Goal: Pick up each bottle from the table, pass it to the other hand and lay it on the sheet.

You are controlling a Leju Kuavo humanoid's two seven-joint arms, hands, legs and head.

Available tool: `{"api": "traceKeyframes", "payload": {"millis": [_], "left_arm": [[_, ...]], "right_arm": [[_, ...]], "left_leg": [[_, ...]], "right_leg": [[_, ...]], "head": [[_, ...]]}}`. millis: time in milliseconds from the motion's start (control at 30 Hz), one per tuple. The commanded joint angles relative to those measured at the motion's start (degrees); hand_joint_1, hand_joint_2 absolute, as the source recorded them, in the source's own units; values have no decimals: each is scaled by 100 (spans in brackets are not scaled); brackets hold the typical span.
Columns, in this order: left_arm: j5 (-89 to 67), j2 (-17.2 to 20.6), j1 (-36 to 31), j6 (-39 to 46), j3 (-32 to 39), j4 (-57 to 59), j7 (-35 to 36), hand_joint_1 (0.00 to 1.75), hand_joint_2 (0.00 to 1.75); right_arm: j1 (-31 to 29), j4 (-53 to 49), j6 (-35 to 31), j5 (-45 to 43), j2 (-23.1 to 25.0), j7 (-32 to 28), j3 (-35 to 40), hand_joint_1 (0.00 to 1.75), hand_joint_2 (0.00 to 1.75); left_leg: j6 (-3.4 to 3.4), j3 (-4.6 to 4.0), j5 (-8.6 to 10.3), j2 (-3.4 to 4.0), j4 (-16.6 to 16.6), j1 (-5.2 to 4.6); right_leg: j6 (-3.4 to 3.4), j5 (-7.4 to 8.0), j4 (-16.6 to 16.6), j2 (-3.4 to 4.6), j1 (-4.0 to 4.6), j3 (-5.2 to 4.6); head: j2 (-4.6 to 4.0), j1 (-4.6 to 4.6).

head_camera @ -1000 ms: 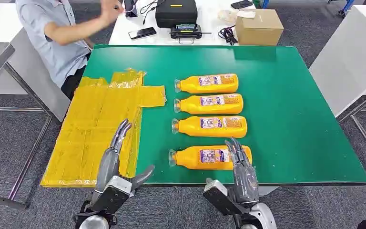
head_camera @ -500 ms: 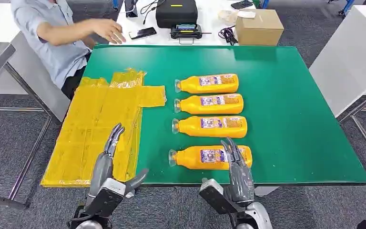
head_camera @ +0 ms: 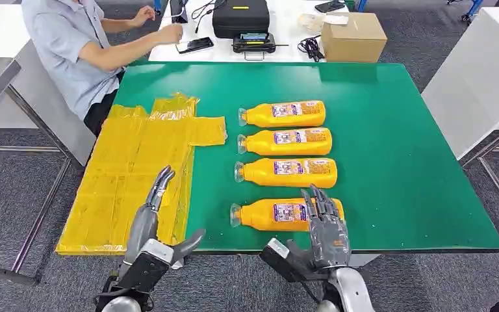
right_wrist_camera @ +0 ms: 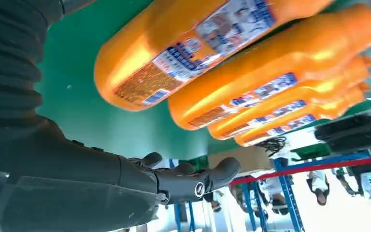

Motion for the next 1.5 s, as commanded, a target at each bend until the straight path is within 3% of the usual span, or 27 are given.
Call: {"api": "traceKeyframes", "payload": {"millis": [33, 167, 633, 1367, 1400, 1500], "left_arm": [[38, 4, -248, -66, -71, 492, -27, 0, 175], [45, 4, -290, -81, -142, 599, -55, 0, 175], [16, 10, -392, -183, -315, 711, -128, 0, 175], [-8, 10, -394, -205, -338, 735, -124, 0, 175], [-22, 52, -459, -389, -443, 816, -105, 0, 175], [-22, 37, -533, -371, -505, 936, -104, 0, 175]], "right_arm": [[-456, 576, 64, 275, -666, 216, 156, 0, 175], [-640, 741, 97, 277, -752, 244, 101, 0, 175], [-1116, 1568, 367, 179, -968, 450, -190, 0, 175], [-1089, 1725, 433, 166, -977, 461, -212, 0, 175], [-1183, 2064, 1175, 206, -1134, 726, -128, 0, 175], [-1335, 2618, 808, 45, -1230, 606, -100, 0, 175]], "left_leg": [[-6, 15, -2, 2, -6, 4], [-17, 47, -14, 10, -9, 12], [-9, 27, -6, -1, -6, 6], [-10, 23, -7, 2, -4, 6], [-8, 18, -5, 1, -3, 4], [-10, 31, -6, -1, -7, 9]], "right_leg": [[-7, -1, -8, 0, 4, 16], [-22, -8, -15, 4, 15, 48], [-11, -5, -11, -5, 8, 30], [-13, -6, -7, -2, 8, 24], [-10, -4, -5, -2, 5, 18], [-13, -4, -14, -5, 11, 34]], "head": [[0, -2], [0, -4], [0, -4], [0, -4], [0, -4], [0, -6]]}}
